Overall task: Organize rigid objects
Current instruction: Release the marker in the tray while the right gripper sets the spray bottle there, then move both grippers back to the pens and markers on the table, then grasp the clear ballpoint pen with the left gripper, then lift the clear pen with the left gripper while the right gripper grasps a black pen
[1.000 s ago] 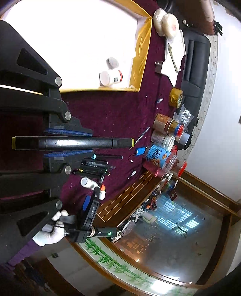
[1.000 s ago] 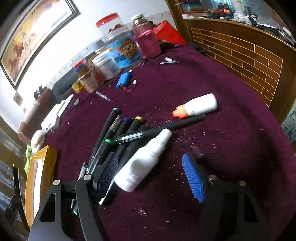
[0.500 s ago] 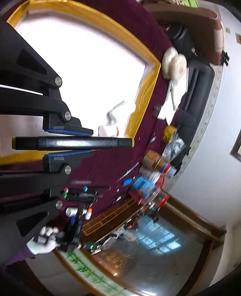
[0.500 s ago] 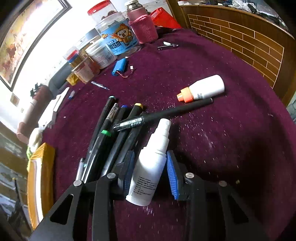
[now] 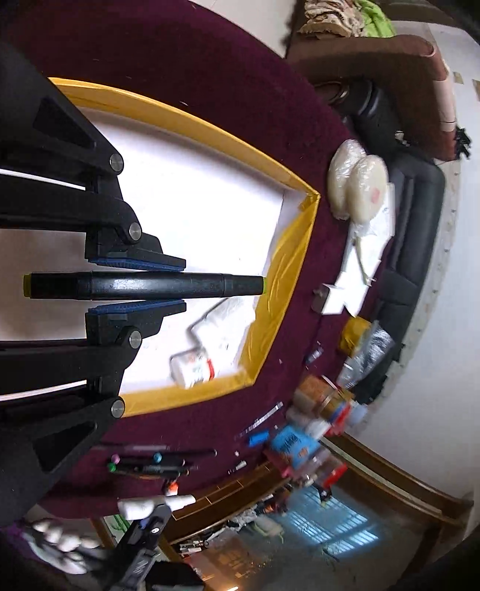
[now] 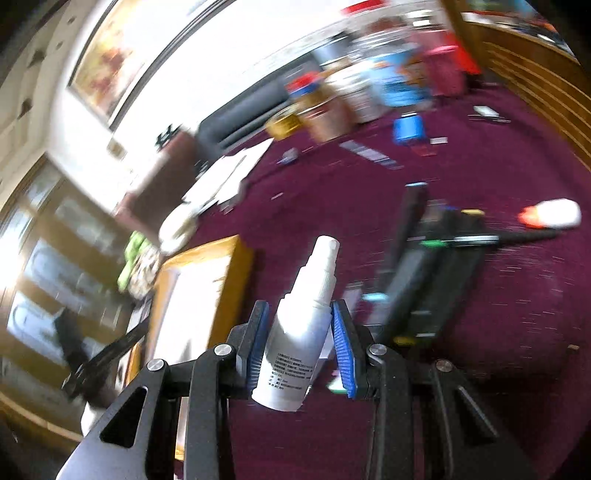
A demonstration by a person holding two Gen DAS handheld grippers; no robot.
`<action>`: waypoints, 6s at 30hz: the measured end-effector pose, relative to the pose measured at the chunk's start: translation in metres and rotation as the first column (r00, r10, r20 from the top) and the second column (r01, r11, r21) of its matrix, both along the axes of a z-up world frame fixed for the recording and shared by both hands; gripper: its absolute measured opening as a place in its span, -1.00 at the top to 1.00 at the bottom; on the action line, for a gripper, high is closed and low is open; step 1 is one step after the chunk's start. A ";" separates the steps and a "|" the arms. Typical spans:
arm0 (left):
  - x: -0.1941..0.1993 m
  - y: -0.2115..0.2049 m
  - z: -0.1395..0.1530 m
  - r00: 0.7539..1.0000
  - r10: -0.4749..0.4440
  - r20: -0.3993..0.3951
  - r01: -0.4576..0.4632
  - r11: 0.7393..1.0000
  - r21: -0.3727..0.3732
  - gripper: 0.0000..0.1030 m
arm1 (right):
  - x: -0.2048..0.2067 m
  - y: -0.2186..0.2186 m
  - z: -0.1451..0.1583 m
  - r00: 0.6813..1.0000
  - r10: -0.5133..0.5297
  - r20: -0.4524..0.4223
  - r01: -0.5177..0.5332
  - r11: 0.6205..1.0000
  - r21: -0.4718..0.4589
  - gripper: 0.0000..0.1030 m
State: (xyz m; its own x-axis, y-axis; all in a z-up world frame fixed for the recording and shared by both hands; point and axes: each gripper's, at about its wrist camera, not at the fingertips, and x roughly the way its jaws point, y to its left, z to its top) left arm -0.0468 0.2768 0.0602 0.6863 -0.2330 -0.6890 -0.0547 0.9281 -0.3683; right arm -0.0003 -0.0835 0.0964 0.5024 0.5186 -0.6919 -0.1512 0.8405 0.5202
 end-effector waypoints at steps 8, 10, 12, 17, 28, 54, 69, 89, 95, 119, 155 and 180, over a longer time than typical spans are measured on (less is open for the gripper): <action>0.058 0.014 -0.029 0.992 0.003 -0.126 -0.007 1.000 -0.030 0.77 | 0.022 0.122 -0.009 0.976 0.218 -0.026 -0.219 0.974 -0.052 0.40; 0.063 0.016 -0.033 0.990 0.012 -0.139 -0.018 0.999 -0.042 0.76 | 0.028 0.148 -0.012 0.967 0.252 -0.030 -0.253 0.965 -0.073 0.40; 0.070 0.020 -0.038 0.988 0.036 -0.152 -0.043 0.998 -0.047 0.76 | 0.034 0.172 -0.014 0.958 0.284 -0.033 -0.286 0.954 -0.088 0.40; 0.075 0.032 -0.047 0.983 0.080 -0.166 -0.096 0.991 -0.096 0.75 | 0.048 0.229 -0.028 0.931 0.361 -0.050 -0.364 0.918 -0.156 0.40; -0.011 0.069 0.010 0.980 0.196 0.039 -0.188 0.970 -0.155 -0.15 | 0.074 0.287 -0.048 0.916 0.397 -0.057 -0.390 0.849 -0.356 0.40; -0.048 -0.095 0.035 0.995 0.023 0.097 -0.050 0.957 0.286 -0.21 | -0.016 -0.020 0.012 0.927 -0.154 0.341 0.261 0.919 -0.296 -0.96; -0.045 -0.189 0.038 0.995 -0.081 0.056 0.047 0.886 0.462 -0.21 | -0.021 -0.130 0.003 0.858 -0.373 0.353 0.443 0.885 -0.143 -0.96; -0.004 -0.246 -0.002 0.980 -0.167 -0.112 0.200 0.850 0.487 -0.20 | 0.004 -0.172 -0.064 0.889 -0.434 0.147 0.450 0.887 -0.103 -0.83; 0.019 -0.261 -0.013 0.970 -0.211 -0.124 0.244 0.847 0.471 -0.20 | 0.009 -0.185 -0.077 0.889 -0.454 0.062 0.457 0.889 -0.040 -0.83; 0.022 -0.276 -0.047 0.943 -0.311 -0.117 0.330 0.833 0.445 0.75 | 0.013 -0.175 -0.075 0.900 -0.429 0.070 0.435 0.895 -0.100 -0.83; -0.039 -0.123 0.030 0.930 -0.276 0.244 0.304 0.949 -0.083 0.88 | 0.043 -0.187 -0.081 0.857 -0.454 -0.244 0.492 0.862 0.124 -0.25; -0.078 -0.061 0.035 0.953 -0.159 0.256 0.200 0.969 -0.145 0.88 | 0.081 -0.137 -0.038 0.966 -0.256 -0.022 0.246 0.945 -0.214 0.24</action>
State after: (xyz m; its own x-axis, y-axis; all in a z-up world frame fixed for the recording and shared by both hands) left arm -0.1250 0.2157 0.0954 0.7630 -0.4652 -0.4488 0.2168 0.8383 -0.5002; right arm 0.0806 -0.2202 0.0586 0.5605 0.2219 -0.7979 0.0999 0.9383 0.3311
